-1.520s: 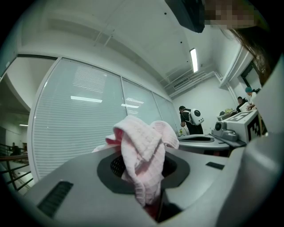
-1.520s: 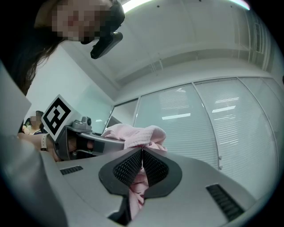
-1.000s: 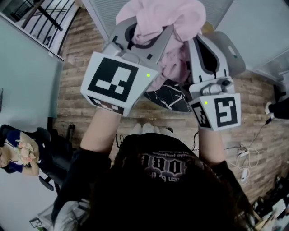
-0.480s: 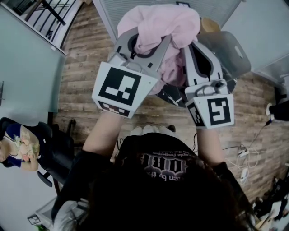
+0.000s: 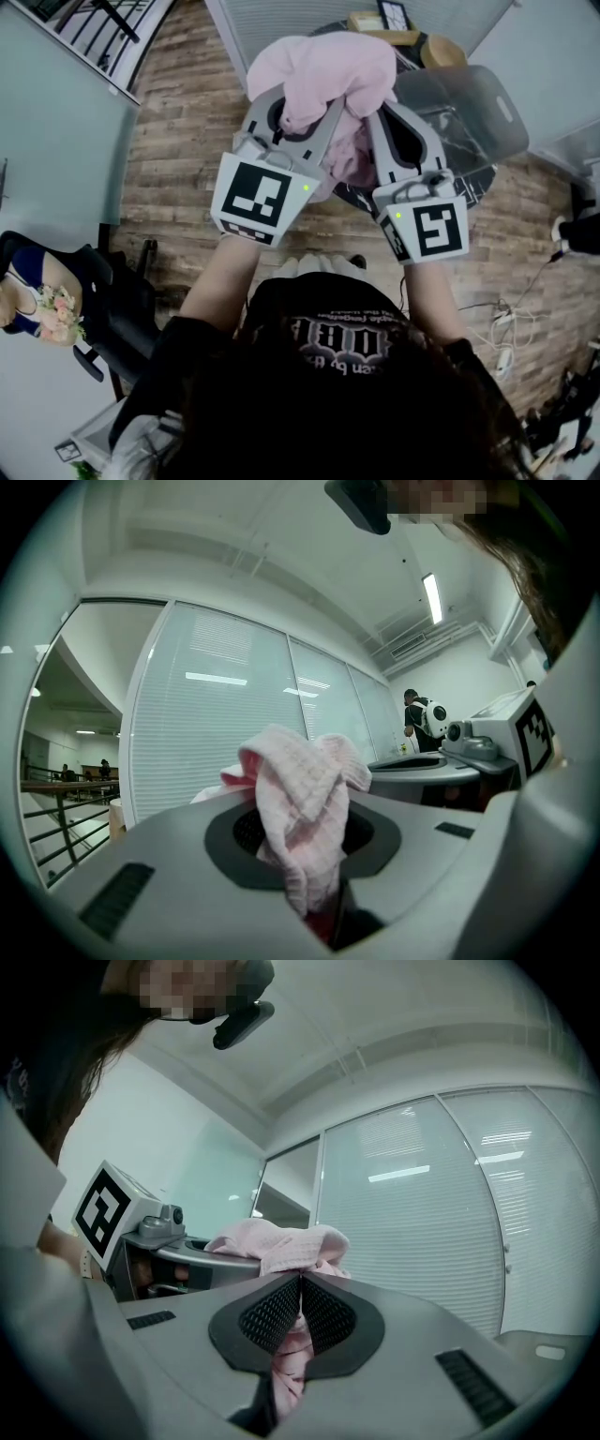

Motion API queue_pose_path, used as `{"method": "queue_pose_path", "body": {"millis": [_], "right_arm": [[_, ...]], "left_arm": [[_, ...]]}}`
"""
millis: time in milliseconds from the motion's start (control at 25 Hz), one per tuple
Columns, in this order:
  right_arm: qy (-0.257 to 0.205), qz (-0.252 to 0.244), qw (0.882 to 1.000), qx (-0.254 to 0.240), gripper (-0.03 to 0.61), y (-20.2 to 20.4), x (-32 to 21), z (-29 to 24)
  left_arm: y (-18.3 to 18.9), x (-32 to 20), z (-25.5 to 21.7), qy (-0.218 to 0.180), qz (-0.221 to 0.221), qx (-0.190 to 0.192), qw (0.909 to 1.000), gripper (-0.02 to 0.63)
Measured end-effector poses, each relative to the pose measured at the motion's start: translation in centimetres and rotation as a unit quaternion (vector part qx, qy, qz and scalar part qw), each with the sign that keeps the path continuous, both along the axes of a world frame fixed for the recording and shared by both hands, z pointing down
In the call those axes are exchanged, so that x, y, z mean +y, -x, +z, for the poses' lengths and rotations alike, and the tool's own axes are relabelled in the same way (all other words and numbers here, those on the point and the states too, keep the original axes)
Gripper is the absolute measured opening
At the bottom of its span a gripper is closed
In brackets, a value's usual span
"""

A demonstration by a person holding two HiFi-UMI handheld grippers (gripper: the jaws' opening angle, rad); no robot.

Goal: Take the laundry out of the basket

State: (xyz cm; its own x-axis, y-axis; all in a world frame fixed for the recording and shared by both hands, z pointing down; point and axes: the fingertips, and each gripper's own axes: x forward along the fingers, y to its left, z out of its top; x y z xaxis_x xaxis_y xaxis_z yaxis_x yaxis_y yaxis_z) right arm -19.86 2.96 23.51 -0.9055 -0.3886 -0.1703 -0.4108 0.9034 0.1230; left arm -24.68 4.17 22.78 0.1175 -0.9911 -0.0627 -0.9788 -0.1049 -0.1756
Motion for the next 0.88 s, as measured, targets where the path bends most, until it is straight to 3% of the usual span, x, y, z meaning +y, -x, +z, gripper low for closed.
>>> {"method": "queue_pose_path", "body": {"millis": [880], "right_arm": [[0.057, -0.014, 0.997, 0.041, 0.028, 1.6, 0.8, 7.5]], "left_arm": [[1.9, 1.5, 8.5, 0.031, -0.042, 0.035, 0.9980, 0.087]]}}
